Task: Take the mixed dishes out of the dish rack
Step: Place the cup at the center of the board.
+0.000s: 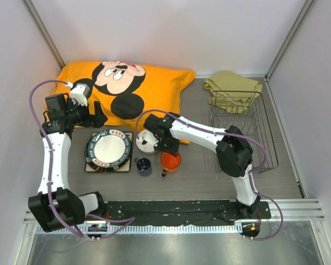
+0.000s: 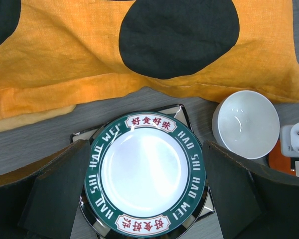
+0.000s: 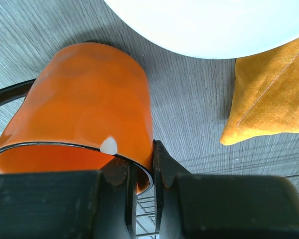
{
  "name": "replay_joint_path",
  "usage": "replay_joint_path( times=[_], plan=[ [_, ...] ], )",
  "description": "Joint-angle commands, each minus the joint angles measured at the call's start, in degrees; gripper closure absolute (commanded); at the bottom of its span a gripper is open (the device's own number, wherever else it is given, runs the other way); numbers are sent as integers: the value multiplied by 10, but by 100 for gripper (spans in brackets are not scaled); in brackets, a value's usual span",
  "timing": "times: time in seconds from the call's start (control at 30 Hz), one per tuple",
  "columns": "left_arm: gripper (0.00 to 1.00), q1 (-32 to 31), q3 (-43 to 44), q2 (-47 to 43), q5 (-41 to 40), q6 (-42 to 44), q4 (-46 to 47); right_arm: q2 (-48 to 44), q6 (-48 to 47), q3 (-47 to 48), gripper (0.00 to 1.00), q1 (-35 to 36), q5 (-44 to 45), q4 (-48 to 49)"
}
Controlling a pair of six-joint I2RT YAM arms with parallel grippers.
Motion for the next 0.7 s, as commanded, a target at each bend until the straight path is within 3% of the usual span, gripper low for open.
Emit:
replay_joint_path(
  times=[0.0,0.67],
  plan=[
    [0,5,-1,-9,17,12,14,8,-5,25,99,3,3,0],
    [0,5,6,-12,25,25,-1,11,-3,51,61,3,29,5]
  ],
)
